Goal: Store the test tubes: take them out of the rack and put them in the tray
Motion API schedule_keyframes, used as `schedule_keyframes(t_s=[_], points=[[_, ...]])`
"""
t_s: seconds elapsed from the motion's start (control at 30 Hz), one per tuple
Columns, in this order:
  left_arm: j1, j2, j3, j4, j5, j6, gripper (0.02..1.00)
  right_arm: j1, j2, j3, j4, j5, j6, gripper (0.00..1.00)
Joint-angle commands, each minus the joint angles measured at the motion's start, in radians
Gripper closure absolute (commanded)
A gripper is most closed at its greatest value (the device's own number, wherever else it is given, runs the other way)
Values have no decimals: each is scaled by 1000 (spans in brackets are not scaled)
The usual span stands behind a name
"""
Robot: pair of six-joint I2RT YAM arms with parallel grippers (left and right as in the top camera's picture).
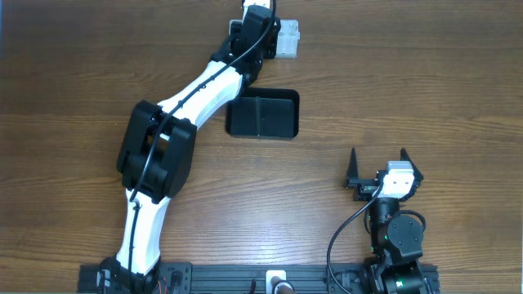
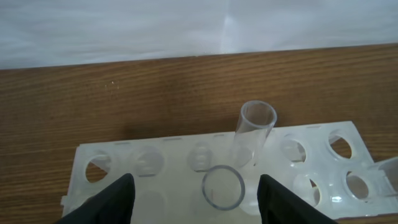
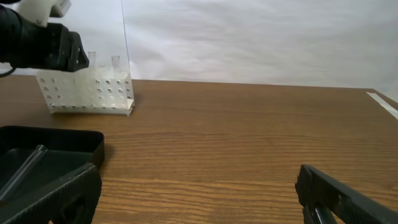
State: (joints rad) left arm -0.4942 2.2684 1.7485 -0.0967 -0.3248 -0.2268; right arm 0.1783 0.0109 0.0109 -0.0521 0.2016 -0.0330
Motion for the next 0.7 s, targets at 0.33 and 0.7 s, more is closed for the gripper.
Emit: schedule_keyframes(t_s=[0.33,0.7], points=[[10,23,27,47,10,14,511,6,-6,-6,-1,6,2,7],[10,70,87,41,14,14,630,6,-6,-6,-1,6,2,7]])
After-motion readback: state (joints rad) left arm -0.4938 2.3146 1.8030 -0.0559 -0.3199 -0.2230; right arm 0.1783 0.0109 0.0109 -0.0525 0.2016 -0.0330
